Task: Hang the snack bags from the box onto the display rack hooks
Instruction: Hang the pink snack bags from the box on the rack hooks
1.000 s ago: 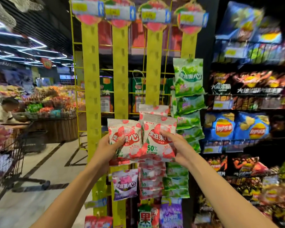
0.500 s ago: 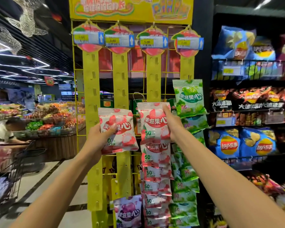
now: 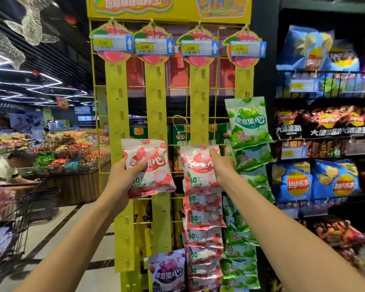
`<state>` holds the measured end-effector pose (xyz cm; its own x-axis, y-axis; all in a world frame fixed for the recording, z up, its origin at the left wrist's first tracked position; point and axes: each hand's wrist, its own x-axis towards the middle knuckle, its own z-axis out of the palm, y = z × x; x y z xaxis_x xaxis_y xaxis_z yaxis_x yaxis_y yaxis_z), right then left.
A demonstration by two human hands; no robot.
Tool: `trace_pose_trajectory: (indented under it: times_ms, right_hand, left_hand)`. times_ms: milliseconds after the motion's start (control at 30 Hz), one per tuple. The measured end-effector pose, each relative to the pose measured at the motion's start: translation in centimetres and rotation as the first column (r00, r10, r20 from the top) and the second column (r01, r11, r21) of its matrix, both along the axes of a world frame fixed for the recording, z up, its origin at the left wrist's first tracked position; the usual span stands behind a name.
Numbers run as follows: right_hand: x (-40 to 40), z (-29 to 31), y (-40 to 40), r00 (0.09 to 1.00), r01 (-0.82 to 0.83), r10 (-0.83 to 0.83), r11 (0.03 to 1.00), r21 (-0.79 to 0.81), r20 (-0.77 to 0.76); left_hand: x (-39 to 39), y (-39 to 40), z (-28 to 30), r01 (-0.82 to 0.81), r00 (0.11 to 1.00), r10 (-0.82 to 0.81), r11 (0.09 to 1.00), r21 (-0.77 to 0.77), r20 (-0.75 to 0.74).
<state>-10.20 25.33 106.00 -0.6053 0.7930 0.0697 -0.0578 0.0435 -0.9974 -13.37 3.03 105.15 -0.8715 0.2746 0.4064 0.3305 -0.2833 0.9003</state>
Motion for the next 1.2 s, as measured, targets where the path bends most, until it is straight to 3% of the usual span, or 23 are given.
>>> trace_pose_trajectory:
  times_ms: [200, 367, 533, 900, 1033, 1200]
  right_hand:
    - [1.3, -1.9, 0.1, 1.0, 0.006, -0.006, 0.999, 0.049, 0.002]
    - [2.5, 1.0, -0.8, 0.993, 0.079, -0.066, 0.988, 0.132, -0.102]
    - [1.2, 3.3, -1.5, 0.988, 0.136, -0.124, 0.98, 0.145, -0.089]
    - [1.4, 0.7, -1.7, 0.989, 0.146, -0.147, 0.976, 0.163, -0.001]
    - [2.4, 0.2, -2.0, 0.992, 0.112, -0.124, 0.947, 0.302, 0.019]
    - [5.4, -1.8, -2.6, 0.985, 0.14, -0.174, 0.8, 0.584, 0.003]
  left_hand:
    - [0.4, 1.8, 1.3, 0.012, 0.992, -0.022, 0.996, 0.086, 0.124]
    - [0.9, 3.0, 2.5, 0.039, 0.985, -0.063, 0.988, 0.15, 0.159]
    - [1.2, 3.4, 2.5, 0.025, 0.965, -0.084, 0.972, 0.234, 0.248]
    - [0.2, 2.8, 1.5, -0.002, 0.944, -0.068, 0.978, 0.211, 0.324]
    - [0.2, 4.2, 2.5, 0.005, 0.956, -0.057, 0.984, 0.177, 0.289]
    - [0.5, 7.9, 6.0, 0.021, 0.979, -0.044, 0.993, 0.113, 0.198]
